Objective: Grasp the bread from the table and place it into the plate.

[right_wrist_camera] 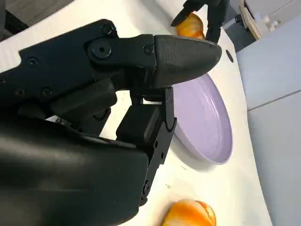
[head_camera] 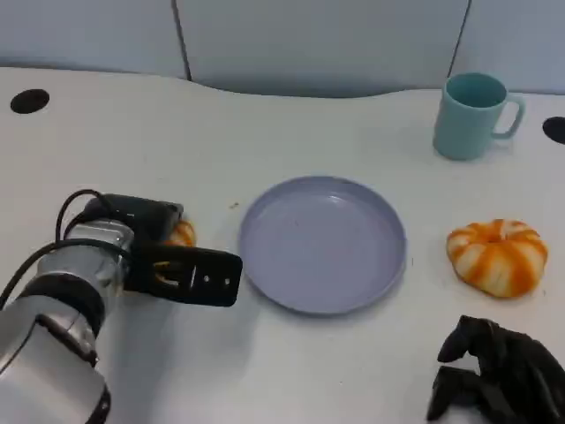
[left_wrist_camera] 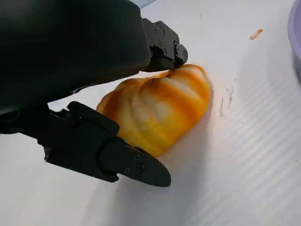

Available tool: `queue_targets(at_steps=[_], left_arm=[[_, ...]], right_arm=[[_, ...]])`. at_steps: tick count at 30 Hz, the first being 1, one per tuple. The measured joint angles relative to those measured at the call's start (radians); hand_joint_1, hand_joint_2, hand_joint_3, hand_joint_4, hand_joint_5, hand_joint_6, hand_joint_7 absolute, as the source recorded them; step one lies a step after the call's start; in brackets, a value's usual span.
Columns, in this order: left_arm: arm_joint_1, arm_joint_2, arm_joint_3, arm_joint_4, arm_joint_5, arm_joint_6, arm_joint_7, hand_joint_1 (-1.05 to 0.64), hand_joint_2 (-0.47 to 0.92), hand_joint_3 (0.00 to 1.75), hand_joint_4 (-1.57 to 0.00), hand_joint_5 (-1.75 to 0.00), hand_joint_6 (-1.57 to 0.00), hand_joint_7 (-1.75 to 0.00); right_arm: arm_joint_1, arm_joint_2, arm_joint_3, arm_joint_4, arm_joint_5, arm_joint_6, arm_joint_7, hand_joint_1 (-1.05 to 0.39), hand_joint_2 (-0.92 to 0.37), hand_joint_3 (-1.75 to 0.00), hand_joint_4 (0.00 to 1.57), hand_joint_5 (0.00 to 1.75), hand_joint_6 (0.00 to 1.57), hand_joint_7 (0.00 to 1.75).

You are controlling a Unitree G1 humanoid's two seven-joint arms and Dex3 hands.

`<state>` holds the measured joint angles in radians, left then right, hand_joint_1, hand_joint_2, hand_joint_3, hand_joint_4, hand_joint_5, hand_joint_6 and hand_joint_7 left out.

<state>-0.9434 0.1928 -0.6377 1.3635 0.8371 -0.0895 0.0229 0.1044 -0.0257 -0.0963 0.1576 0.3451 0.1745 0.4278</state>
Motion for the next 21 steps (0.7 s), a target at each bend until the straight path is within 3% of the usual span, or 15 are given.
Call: queue_targets(at_steps=[6, 9, 11, 12, 13, 14, 15, 16, 18, 19, 20, 21], left_arm=[[0.031, 0.002, -0.016, 0.0, 0.004, -0.029, 0.16, -0.19, 0.91, 0.03, -0.5, -0.11, -0.55, -0.04], [0.048, 0.012, -0.013, -0.002, -0.001, -0.068, 0.23, -0.24, 0.92, 0.17, -0.79, -0.27, -0.77, -0.1], [0.058, 0.017, -0.008, -0.001, -0.005, -0.091, 0.27, -0.26, 0.92, 0.14, -0.95, -0.39, -0.95, -0.13], [0.061, 0.018, -0.005, -0.001, -0.006, -0.097, 0.281, -0.26, 0.92, 0.1, -0.95, -0.57, -1.02, -0.11], [0.061, 0.018, -0.001, -0.001, -0.009, -0.099, 0.284, -0.27, 0.92, 0.08, -0.83, -1.13, -1.09, -0.13], [0.061, 0.018, 0.003, -0.001, -0.011, -0.099, 0.284, -0.25, 0.92, 0.11, -0.77, -1.49, -0.87, -0.85], [0.061, 0.018, 0.004, -0.002, -0.014, -0.099, 0.292, -0.24, 0.92, 0.11, -0.74, -1.64, -0.66, -1.34], [0.061, 0.018, 0.004, -0.002, -0.015, -0.098, 0.303, -0.24, 0.92, 0.11, -0.74, -1.69, -0.58, -1.51], [0.06, 0.019, 0.003, -0.005, -0.016, -0.099, 0.322, -0.24, 0.92, 0.11, -0.73, -1.73, -0.53, -1.64], [0.06, 0.019, 0.003, -0.006, -0.016, -0.099, 0.324, -0.23, 0.92, 0.18, -0.7, -1.74, -0.51, -1.66], [0.059, 0.019, 0.003, -0.006, -0.016, -0.099, 0.331, -0.23, 0.92, 0.18, -0.68, -1.74, -0.54, -1.56], [0.059, 0.02, 0.003, -0.006, -0.016, -0.102, 0.344, -0.23, 0.92, 0.22, -0.68, -1.74, -0.53, -1.61]], right_arm=[[0.016, -0.004, -0.001, -0.018, 0.002, 0.013, 0.0, -0.43, -0.92, -0.47, 1.18, 1.19, 1.07, 1.13], [0.023, -0.012, -0.002, -0.025, 0.002, 0.015, 0.0, -0.43, -0.92, -0.49, 1.19, 1.19, 1.07, 1.14], [0.024, -0.017, -0.002, -0.026, 0.002, 0.016, 0.0, -0.43, -0.92, -0.48, 1.19, 1.19, 1.07, 1.15], [0.024, -0.018, -0.003, -0.026, 0.002, 0.016, 0.0, -0.43, -0.92, -0.47, 1.19, 1.18, 1.06, 1.15], [0.024, -0.018, -0.003, -0.026, 0.002, 0.016, 0.0, -0.43, -0.92, -0.47, 1.19, 1.18, 1.07, 1.15], [0.024, -0.018, -0.003, -0.027, 0.002, 0.016, -0.002, -0.43, -0.92, -0.46, 1.19, 1.18, 1.07, 1.15], [0.024, -0.017, -0.003, -0.029, 0.002, 0.019, -0.007, -0.43, -0.92, -0.46, 1.19, 1.19, 1.07, 1.15], [0.024, -0.017, -0.003, -0.031, 0.003, 0.023, -0.011, -0.43, -0.92, -0.46, 1.19, 1.19, 1.07, 1.15], [0.023, -0.017, -0.003, -0.032, 0.004, 0.025, -0.019, -0.43, -0.92, -0.45, 1.19, 1.19, 1.07, 1.15], [0.023, -0.017, -0.003, -0.032, 0.004, 0.025, -0.02, -0.43, -0.92, -0.46, 1.18, 1.18, 1.06, 1.15], [0.023, -0.017, -0.003, -0.032, 0.004, 0.025, -0.02, -0.43, -0.92, -0.47, 1.18, 1.18, 1.06, 1.15], [0.022, -0.017, -0.002, -0.031, 0.004, 0.025, -0.019, -0.43, -0.92, -0.48, 1.17, 1.18, 1.05, 1.15]])
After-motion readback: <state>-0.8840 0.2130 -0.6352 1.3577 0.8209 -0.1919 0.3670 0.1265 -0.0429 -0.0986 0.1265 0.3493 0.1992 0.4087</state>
